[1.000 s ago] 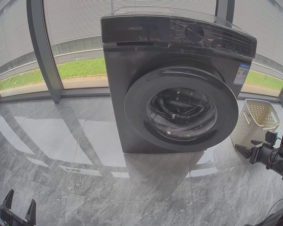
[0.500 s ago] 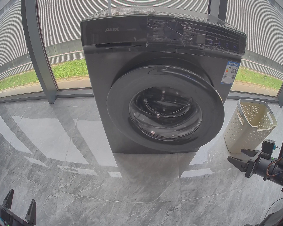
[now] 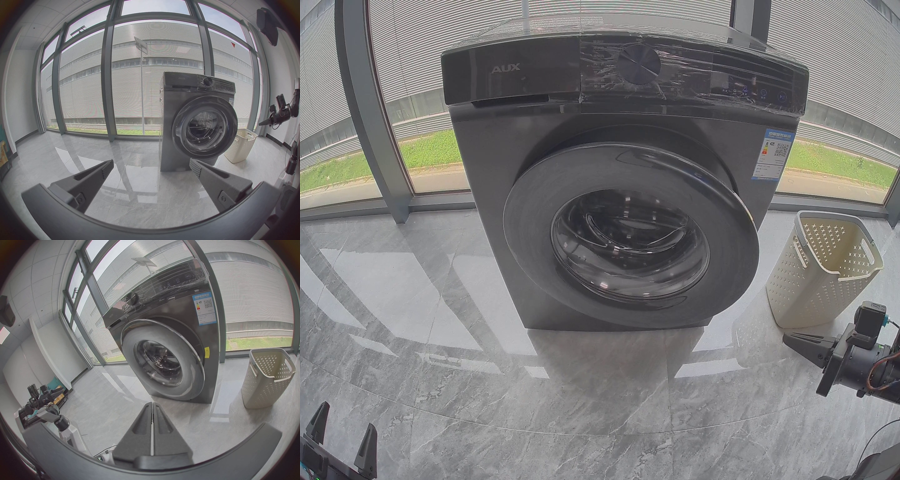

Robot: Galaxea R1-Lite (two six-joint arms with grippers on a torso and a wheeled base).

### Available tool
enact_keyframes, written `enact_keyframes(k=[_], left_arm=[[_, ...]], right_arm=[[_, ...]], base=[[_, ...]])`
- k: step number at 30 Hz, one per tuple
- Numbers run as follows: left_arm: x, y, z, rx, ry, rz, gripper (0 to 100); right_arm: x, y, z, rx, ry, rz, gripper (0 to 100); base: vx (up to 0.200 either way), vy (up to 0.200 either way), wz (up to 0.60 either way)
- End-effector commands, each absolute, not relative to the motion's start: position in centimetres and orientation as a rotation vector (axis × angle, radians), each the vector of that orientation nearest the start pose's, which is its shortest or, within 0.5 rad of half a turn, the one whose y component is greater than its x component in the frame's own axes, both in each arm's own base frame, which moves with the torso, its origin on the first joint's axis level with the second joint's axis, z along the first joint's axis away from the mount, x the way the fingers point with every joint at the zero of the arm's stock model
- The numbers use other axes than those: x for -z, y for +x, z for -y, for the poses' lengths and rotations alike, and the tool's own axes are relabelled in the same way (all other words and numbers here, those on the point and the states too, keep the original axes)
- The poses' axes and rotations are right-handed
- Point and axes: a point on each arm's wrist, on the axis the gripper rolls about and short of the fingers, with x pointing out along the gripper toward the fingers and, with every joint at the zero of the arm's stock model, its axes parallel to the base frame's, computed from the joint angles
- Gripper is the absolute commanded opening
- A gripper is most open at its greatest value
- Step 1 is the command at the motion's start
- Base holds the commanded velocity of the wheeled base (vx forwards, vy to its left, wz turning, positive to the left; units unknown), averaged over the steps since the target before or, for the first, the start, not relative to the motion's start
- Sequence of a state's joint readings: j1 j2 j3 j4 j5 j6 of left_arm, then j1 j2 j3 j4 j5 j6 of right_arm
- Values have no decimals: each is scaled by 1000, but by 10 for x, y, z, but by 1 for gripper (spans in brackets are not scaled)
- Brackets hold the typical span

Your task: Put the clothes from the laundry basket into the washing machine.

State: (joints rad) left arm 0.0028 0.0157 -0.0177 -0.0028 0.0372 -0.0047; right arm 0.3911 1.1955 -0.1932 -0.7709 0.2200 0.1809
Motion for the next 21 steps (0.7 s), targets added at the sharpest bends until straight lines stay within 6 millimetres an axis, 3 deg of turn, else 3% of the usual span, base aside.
enact_keyframes(k=[1, 9, 21], left_arm=[[-76, -23, -1, -38, -5, 2, 100], [-76, -23, -1, -40, -3, 0, 100], [-76, -23, -1, -40, -5, 2, 100]], right_arm=[[-154, 137, -61, -582, 157, -272, 0], [-155, 142, -63, -569, 182, -283, 0], [-153, 180, -74, -523, 195, -301, 0]], base=[[200, 0, 0], [200, 0, 0], [0, 0, 0]])
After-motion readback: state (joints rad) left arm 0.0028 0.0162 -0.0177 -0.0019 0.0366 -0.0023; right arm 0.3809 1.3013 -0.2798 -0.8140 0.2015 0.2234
